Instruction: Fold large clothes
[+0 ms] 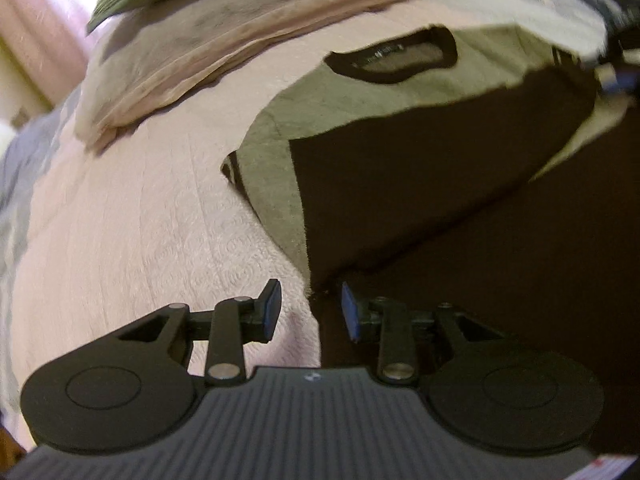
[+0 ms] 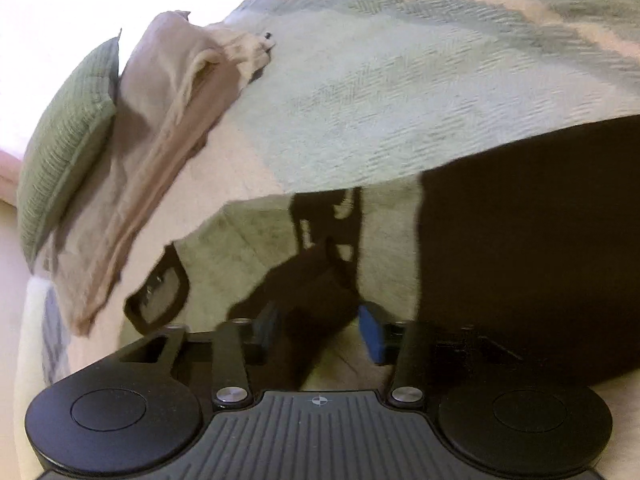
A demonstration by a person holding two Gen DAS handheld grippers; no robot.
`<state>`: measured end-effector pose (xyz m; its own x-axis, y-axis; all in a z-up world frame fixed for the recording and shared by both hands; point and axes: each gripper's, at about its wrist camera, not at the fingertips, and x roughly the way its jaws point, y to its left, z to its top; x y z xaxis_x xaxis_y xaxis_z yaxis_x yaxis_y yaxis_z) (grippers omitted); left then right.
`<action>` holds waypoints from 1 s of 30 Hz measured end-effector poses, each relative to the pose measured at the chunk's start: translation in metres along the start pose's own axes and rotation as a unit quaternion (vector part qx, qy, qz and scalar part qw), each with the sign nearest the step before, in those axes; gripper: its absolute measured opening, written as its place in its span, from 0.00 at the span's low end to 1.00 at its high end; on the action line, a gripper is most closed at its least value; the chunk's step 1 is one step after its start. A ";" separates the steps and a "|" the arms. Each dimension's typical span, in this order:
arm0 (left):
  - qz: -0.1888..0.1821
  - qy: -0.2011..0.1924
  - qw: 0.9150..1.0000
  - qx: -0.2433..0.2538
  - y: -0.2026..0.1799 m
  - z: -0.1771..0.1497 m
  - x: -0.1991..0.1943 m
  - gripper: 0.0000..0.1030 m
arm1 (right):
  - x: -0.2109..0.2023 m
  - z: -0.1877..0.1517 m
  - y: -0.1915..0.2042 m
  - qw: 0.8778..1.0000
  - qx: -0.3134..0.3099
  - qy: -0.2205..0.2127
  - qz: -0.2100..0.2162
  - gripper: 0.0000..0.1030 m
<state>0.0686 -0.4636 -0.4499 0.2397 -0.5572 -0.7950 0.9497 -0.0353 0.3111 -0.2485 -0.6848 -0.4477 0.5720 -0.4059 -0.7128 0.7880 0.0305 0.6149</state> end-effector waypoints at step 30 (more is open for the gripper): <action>-0.076 0.094 0.961 -0.249 0.044 0.010 -0.027 0.31 | -0.227 -0.046 -0.214 0.934 0.254 -0.222 -0.115 0.49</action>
<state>0.1021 -0.4582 -0.4092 0.0787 -0.4155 -0.9062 0.9439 0.3235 -0.0663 -0.5370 -0.5573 -0.4330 0.1620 -0.6904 -0.7050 0.6036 -0.4959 0.6243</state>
